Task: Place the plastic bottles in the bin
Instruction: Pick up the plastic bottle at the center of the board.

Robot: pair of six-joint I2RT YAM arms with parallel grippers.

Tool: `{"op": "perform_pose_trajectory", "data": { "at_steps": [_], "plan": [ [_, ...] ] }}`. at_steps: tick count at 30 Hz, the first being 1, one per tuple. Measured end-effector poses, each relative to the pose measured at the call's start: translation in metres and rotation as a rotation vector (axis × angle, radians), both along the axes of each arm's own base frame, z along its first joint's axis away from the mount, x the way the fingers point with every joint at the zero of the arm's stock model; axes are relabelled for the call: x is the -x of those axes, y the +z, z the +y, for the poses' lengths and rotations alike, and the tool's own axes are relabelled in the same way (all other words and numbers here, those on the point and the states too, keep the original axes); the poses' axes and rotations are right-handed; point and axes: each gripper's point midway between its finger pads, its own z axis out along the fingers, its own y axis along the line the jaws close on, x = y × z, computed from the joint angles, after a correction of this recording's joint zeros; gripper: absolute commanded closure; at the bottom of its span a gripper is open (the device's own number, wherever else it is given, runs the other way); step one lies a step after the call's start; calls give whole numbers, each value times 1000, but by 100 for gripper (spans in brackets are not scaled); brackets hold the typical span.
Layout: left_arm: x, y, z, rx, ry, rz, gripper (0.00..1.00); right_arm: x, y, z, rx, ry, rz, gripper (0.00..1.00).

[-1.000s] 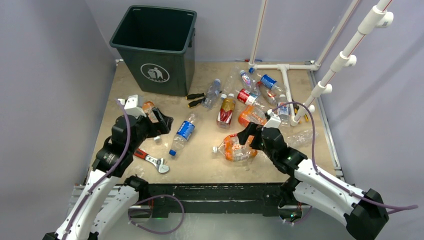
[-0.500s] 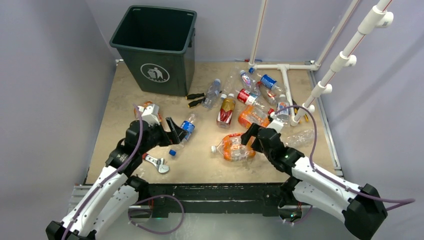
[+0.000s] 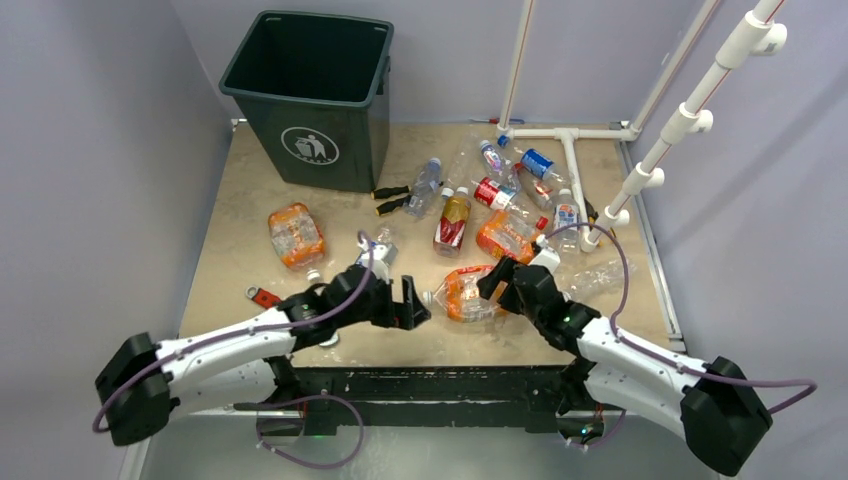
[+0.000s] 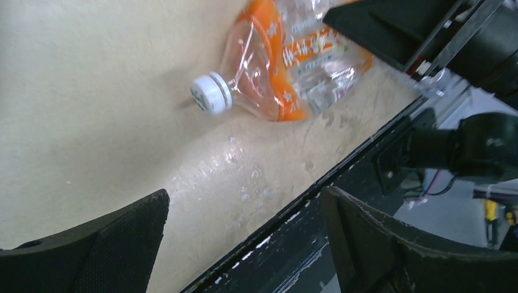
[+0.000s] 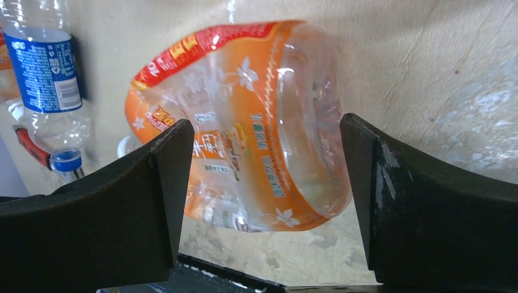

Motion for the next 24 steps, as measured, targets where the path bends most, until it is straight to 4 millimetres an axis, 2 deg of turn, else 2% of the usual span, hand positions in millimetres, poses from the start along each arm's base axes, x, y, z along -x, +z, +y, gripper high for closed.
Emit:
{"op": "perform_pose_trajectory", "data": {
  "at_steps": [4, 9, 14, 18, 21, 24],
  "plan": [
    [14, -33, -19, -92, -32, 30, 11, 9, -12, 1, -55, -5, 20, 17],
    [3, -52, -21, -132, 41, 37, 13, 14, -11, 4, -145, -20, 9, 19],
    [-11, -47, -26, -94, 108, 10, 13, 16, -7, 11, -216, -18, 3, 19],
    [-20, -41, -29, -60, 156, -8, 12, 22, -10, 23, -235, 16, 26, 11],
    [-24, -41, -28, -57, 182, -11, 9, 26, -12, 24, -209, 27, 44, 6],
    [-27, -40, -27, -54, 202, -16, 8, 19, 8, 18, -180, 2, 1, 4]
  ]
}}
